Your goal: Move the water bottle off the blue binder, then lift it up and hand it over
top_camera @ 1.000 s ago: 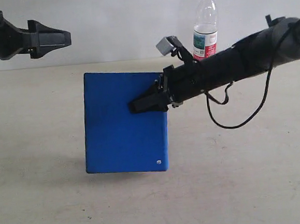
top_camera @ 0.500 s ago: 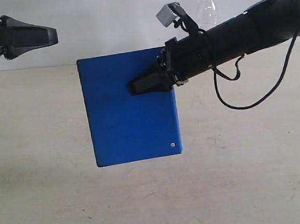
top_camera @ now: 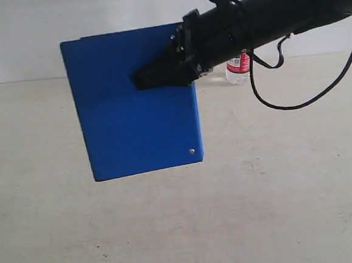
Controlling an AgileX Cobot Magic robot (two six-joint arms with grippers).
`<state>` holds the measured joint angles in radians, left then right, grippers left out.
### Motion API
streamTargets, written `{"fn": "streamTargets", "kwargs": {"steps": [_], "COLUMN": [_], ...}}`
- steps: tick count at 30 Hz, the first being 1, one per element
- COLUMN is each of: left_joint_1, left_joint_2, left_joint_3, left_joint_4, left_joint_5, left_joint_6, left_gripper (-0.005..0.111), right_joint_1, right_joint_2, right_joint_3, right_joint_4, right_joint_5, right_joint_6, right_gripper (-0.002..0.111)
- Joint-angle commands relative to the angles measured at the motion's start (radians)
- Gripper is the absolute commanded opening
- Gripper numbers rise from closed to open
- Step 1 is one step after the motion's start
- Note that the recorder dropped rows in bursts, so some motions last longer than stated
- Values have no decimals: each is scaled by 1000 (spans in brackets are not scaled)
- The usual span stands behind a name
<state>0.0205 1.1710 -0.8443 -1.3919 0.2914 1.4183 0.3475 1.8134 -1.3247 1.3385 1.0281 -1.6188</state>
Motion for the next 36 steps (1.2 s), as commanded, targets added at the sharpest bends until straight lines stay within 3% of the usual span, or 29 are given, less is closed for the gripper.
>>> {"fn": "streamTargets", "kwargs": {"steps": [1, 5, 8, 11, 13, 18, 23, 30, 33, 36], "left_joint_1": [-6, -6, -6, -6, -6, -6, -6, -6, -6, -6], "left_joint_2": [-96, -126, -174, -241, -342, -580, -751, -760, -760, -760], "left_joint_3": [129, 273, 415, 474, 532, 628, 744, 811, 810, 810], "left_joint_4": [-25, -96, -158, -26, 201, 537, 551, 551, 551, 551], "left_joint_5": [-173, -320, -539, -617, -670, -676, -624, -624, -638, -661], "left_joint_6": [-41, -43, -106, -281, -533, -824, -836, -836, -836, -836], "left_gripper": [4, 4, 4, 4, 4, 4, 4, 4, 4, 4], "right_joint_1": [91, 181, 263, 279, 279, 280, 279, 279, 279, 279], "right_joint_2": [-98, -173, -262, -287, -293, -295, -318, -325, -325, -325], "right_joint_3": [-1, -1, -1, -1, -1, -1, -1, -3, -1, -1], "right_joint_4": [39, 39, 39, 39, 42, 49, 197, 241, 228, 224], "right_joint_5": [-90, -248, -476, -587, -641, -635, -639, -643, -664, -687], "right_joint_6": [-13, -62, -130, -143, -143, -145, -251, -276, -253, -246], "right_gripper": [0, 0, 0, 0, 0, 0, 0, 2, 18, 56]}}
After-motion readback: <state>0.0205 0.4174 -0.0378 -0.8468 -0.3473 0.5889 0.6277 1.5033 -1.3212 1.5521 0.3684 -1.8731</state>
